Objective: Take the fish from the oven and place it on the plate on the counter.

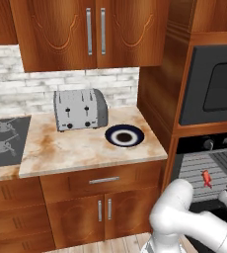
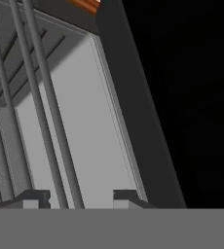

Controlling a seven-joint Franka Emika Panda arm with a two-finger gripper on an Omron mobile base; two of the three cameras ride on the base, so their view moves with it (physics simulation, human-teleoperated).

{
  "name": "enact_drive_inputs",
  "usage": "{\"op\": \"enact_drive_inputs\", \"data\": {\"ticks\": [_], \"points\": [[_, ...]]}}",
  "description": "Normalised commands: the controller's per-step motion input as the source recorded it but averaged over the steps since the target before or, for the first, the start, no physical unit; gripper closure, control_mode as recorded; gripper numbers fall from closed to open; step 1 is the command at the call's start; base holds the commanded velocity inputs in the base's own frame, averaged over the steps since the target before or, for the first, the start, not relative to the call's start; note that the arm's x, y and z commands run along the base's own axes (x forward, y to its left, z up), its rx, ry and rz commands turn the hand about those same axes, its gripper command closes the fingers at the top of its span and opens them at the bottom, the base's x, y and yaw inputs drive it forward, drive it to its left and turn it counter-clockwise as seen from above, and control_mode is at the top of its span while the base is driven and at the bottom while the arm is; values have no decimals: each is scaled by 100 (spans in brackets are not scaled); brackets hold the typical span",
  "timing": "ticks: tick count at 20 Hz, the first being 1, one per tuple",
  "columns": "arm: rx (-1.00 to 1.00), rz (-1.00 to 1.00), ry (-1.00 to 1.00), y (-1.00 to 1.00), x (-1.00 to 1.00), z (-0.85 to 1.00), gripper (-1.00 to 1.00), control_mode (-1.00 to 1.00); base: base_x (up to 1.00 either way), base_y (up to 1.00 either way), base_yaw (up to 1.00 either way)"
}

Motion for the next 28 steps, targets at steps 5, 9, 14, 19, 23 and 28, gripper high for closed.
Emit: {"op": "enact_drive_inputs", "data": {"ticks": [5, 9, 14, 19, 23, 28], "points": [[8, 0, 0, -41, -100, -61, 100, -100, 0, 0, 0], [8, 0, 0, -41, -100, -57, 100, -100, 0, 0, 0], [8, 0, -2, -38, -100, -36, 100, -100, 0, 0, 0], [4, 0, -14, -18, -100, 13, 100, -100, 0, 0, 0], [0, 3, -19, -1, -78, 75, 100, -100, 0, 0, 0], [0, 5, -16, 0, -41, 100, 100, -100, 0, 0, 0]]}}
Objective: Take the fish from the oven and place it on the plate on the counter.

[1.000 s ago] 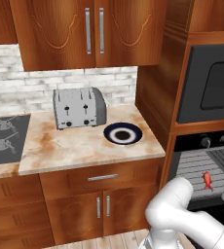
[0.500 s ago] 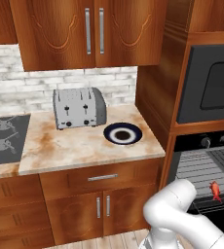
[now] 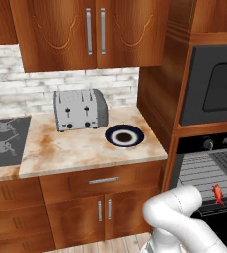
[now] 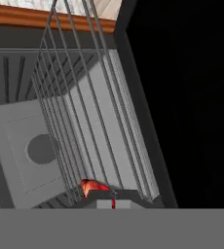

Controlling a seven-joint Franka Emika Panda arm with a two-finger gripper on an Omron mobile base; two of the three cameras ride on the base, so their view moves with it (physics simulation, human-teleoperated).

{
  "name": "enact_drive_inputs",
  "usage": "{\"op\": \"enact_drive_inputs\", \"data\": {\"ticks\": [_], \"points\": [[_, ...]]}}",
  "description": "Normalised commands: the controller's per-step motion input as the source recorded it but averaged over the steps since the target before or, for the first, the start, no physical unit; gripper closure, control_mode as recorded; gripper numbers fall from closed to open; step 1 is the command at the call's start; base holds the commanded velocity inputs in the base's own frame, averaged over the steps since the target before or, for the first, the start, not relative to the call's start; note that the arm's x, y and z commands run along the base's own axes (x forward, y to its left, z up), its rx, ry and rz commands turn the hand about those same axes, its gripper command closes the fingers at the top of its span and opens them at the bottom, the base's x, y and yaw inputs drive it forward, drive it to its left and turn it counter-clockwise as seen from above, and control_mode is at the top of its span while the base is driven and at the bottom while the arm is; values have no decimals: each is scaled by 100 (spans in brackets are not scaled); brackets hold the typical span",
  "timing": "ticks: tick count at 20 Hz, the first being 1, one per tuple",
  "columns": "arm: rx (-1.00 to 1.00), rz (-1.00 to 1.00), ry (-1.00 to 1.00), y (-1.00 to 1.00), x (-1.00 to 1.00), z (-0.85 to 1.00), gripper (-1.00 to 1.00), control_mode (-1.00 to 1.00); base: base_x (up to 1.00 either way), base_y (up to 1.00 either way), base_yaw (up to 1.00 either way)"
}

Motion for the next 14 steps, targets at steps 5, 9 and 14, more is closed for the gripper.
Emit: {"op": "enact_drive_inputs", "data": {"ticks": [5, 9, 14], "points": [[-8, 6, -12, 2, -6, 100, 100, -100, 0, 0, 0], [-16, 6, -3, 10, 2, 93, 100, -100, 0, 0, 0], [-29, 5, -1, 26, 26, 80, 100, -100, 0, 0, 0]]}}
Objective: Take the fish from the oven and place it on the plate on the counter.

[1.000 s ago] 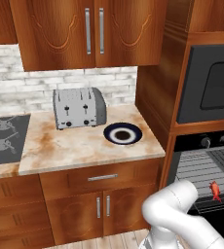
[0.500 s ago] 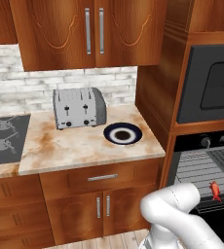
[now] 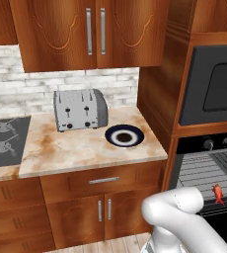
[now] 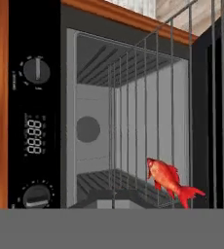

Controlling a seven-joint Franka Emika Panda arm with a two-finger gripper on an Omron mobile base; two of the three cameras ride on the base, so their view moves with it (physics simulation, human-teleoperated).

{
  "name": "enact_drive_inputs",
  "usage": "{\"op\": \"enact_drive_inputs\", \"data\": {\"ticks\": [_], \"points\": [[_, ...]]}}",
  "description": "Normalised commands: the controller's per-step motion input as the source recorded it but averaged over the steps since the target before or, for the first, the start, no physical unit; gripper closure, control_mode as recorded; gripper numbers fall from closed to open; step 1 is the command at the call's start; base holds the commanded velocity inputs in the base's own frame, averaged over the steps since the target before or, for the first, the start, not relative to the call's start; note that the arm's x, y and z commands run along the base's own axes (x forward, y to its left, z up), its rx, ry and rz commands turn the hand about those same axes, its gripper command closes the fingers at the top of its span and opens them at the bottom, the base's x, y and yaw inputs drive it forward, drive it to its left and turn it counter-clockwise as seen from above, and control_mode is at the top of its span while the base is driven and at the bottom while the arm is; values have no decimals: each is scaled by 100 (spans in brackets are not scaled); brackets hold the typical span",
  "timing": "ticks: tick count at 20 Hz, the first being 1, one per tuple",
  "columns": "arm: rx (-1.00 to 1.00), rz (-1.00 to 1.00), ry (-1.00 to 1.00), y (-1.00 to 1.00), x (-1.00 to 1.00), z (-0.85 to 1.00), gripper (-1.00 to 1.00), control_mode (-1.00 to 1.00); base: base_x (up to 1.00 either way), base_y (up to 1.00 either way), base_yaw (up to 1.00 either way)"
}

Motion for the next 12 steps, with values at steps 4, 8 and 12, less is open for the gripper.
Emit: {"op": "enact_drive_inputs", "data": {"ticks": [4, 8, 12], "points": [[-34, 5, 18, 33, 21, 59, 100, -100, 0, 0, 0], [-36, 0, 34, 54, 10, 38, -100, -100, 0, 0, 0], [-32, 5, 42, 44, 0, 40, -100, -100, 0, 0, 0]]}}
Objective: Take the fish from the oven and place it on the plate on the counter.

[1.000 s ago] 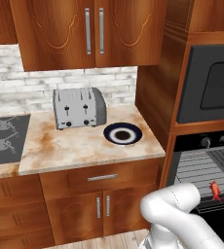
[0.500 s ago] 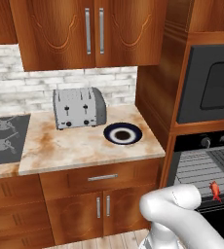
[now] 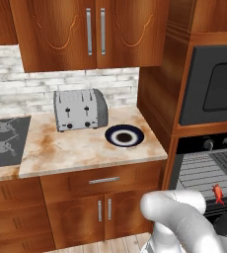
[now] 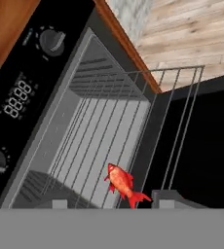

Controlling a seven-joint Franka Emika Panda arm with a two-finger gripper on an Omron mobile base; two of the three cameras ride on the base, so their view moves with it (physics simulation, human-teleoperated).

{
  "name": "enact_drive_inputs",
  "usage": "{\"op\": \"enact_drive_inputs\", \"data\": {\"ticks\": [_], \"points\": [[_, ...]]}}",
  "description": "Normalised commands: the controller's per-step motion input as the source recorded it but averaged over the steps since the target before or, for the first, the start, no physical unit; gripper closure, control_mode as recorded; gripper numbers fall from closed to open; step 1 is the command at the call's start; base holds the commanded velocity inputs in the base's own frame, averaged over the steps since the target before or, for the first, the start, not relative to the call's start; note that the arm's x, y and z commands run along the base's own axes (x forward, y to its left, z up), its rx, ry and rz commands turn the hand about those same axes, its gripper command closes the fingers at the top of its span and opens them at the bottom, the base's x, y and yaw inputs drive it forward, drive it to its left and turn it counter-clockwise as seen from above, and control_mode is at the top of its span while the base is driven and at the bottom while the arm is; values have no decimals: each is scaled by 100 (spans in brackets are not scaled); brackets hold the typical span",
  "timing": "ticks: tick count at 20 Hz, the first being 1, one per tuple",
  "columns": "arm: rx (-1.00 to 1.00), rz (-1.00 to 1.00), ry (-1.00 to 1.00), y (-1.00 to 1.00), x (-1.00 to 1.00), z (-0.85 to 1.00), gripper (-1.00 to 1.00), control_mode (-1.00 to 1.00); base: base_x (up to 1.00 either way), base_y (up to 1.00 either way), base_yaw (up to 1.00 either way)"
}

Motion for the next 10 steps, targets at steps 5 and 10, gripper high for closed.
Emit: {"op": "enact_drive_inputs", "data": {"ticks": [5, 10], "points": [[-39, 16, 63, 49, 21, 27, -100, -100, 0, 0, 0], [-16, 10, 48, 11, 25, -2, -100, -100, 0, 0, 0]]}}
